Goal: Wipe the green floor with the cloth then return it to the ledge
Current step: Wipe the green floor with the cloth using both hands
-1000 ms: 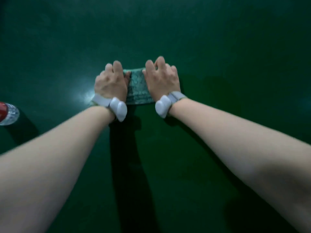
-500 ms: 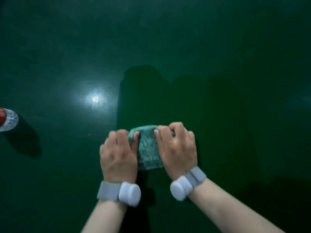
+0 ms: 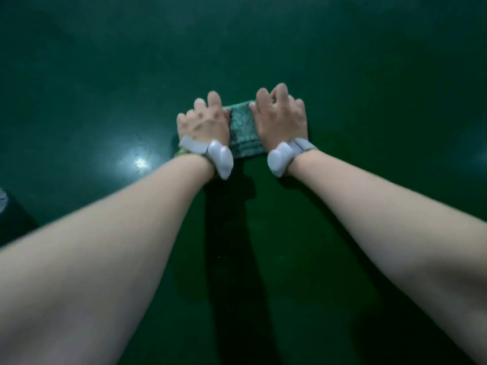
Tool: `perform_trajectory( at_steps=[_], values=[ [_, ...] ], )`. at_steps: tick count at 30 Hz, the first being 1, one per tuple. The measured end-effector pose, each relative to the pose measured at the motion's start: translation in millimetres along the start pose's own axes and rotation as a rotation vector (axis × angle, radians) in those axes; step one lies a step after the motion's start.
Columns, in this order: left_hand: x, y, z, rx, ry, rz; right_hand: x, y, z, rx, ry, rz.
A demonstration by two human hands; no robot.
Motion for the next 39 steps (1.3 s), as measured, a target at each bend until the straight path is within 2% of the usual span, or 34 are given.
perform_trajectory(
  at_steps=[2, 5, 12, 15, 18, 22, 26, 32, 35, 39],
  values=[
    [26.8, 6.6, 5.9, 0.045, -0.081, -0.01, 20.5, 6.8, 5.8, 0.007, -0.029, 0.014],
    [13.7, 14.9, 3.1, -0.013, -0.034, -0.057, 9.7, 18.9, 1.8, 0.056, -0.028, 0.083],
    [-142.8, 34.4, -10.2, -0.087, 0.215, 0.074, -144.7, 40.4, -38.7, 0.153, 0.126, 0.226],
    [-215.2, 40.5, -12.1, -0.121, 0.156, 0.103, -221.8, 44.9, -56.7, 0.179, 0.13, 0.249],
    [-246.8, 43.0, -10.9, -0.134, 0.119, 0.118, -254.5, 46.6, -60.4, 0.184, 0.095, 0.258],
    [-227.2, 43.8, -13.1, -0.102, 0.17, 0.207, -232.0, 44.2, -60.3, 0.146, 0.095, 0.189],
    [-161.9, 35.1, -13.8, -0.032, 0.215, 0.214, -167.4, 38.0, -50.1, 0.128, 0.085, 0.18],
    [-71.9, -11.1, -18.6, -0.06, 0.148, 0.182, -72.6, -8.5, -25.1, 0.128, -0.02, 0.107],
    [-65.8, -42.0, -22.2, -0.068, 0.126, 0.124, -64.2, -36.4, -20.1, 0.13, -0.038, 0.1],
    [-104.5, -86.9, -32.0, -0.129, 0.202, 0.094, -95.5, -83.0, -27.2, 0.18, 0.0, 0.089]
  ],
)
Point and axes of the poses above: each hand's wrist, its own x-axis towards the middle knuckle, its own z-axis out of the palm, y = z × x, the point moved 5 cm from there along x, towards the middle knuckle, and after that the axes turned 3 degrees about -z, right-handed, at the moved point
